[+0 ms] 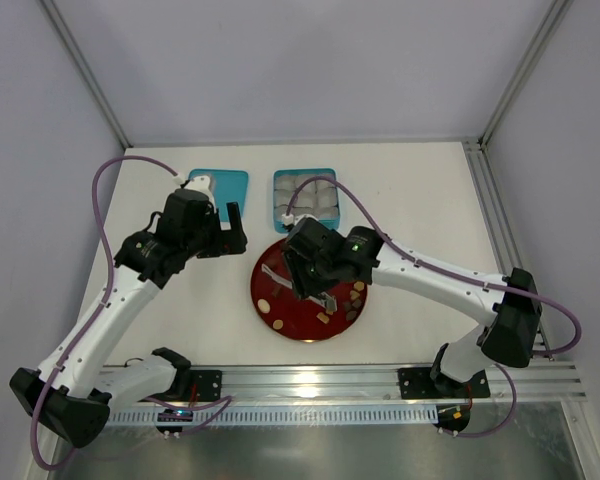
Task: Pack the chocolate
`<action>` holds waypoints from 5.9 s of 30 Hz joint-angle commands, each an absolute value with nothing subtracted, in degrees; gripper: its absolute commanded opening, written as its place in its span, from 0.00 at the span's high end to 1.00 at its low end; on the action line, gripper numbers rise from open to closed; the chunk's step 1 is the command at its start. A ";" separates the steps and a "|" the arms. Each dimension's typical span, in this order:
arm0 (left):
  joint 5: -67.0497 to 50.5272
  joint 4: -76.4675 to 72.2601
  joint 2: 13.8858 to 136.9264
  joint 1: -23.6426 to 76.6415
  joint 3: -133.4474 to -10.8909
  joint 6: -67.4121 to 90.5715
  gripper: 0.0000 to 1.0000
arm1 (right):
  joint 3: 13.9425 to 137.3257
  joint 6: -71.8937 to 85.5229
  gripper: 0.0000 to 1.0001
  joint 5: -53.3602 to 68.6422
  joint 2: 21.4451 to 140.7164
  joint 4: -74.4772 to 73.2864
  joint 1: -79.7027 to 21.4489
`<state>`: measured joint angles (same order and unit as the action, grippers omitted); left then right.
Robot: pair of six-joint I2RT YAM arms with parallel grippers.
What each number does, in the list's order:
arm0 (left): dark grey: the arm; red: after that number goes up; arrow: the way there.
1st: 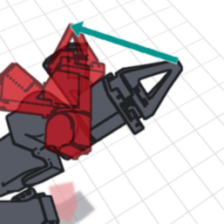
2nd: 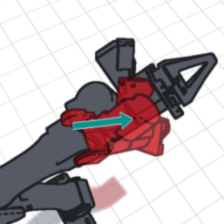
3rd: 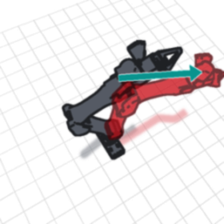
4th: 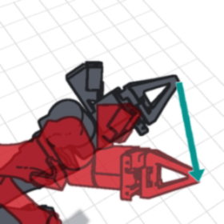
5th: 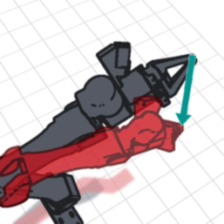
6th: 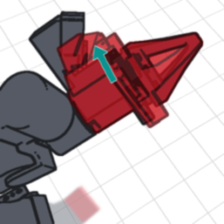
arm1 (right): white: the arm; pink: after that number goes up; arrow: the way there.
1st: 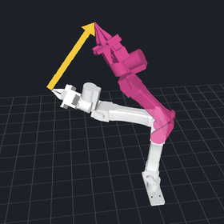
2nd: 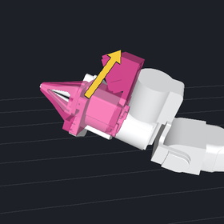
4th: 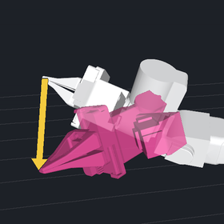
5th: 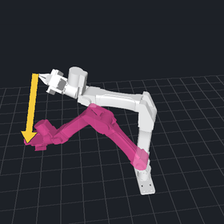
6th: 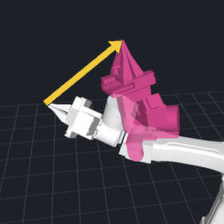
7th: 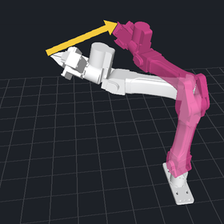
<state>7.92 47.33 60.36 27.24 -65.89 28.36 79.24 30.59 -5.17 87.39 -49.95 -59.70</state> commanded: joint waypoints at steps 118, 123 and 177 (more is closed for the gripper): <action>8.96 47.02 57.83 26.98 -66.18 28.83 0.00 | 83.32 28.04 0.74 -7.38 95.45 -54.58 -61.79; 8.96 47.20 57.66 26.98 -66.45 29.00 0.00 | 83.93 27.77 0.79 -7.82 94.84 -55.37 -61.17; 9.05 48.07 59.50 26.98 -68.38 27.69 0.00 | 125.07 15.38 0.84 -2.02 115.66 -53.62 -33.13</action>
